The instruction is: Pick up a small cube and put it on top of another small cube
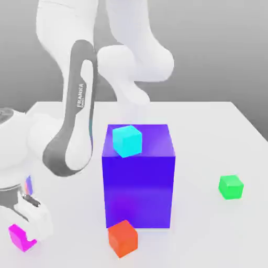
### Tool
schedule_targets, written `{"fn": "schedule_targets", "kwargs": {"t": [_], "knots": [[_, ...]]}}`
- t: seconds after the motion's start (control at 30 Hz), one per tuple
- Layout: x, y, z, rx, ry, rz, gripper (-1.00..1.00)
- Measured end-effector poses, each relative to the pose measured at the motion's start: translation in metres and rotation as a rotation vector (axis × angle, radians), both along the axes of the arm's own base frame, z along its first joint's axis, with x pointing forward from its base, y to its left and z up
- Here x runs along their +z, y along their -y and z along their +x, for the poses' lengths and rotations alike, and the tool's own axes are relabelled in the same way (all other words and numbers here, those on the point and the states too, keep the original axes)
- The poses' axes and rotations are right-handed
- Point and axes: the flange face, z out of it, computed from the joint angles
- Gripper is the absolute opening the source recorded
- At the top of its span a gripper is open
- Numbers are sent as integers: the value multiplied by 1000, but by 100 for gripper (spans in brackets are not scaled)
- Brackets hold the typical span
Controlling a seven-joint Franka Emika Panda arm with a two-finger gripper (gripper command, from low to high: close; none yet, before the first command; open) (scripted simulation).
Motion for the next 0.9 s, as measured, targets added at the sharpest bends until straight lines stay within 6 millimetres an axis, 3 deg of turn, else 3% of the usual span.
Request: {"fn": "schedule_targets", "kwargs": {"t": [0.07, 0.2, 0.3, 0.4, 0.47, 0.5, 0.63, 0.77, 0.9], "knots": [[11, -34, 14, 76, 13, 8, -100], [22, -133, 32, 296, 19, 27, -100], [29, -208, 32, 466, 21, 37, -100], [37, -283, 19, 644, 21, 43, -100], [43, -342, 1, 792, 22, 43, -100], [46, -381, -14, 894, 22, 43, -100], [56, -472, -77, 1176, 24, 31, -100], [62, -520, -139, 1391, 25, 10, -100], [54, -542, -189, 1543, 0, -7, -100]]}}
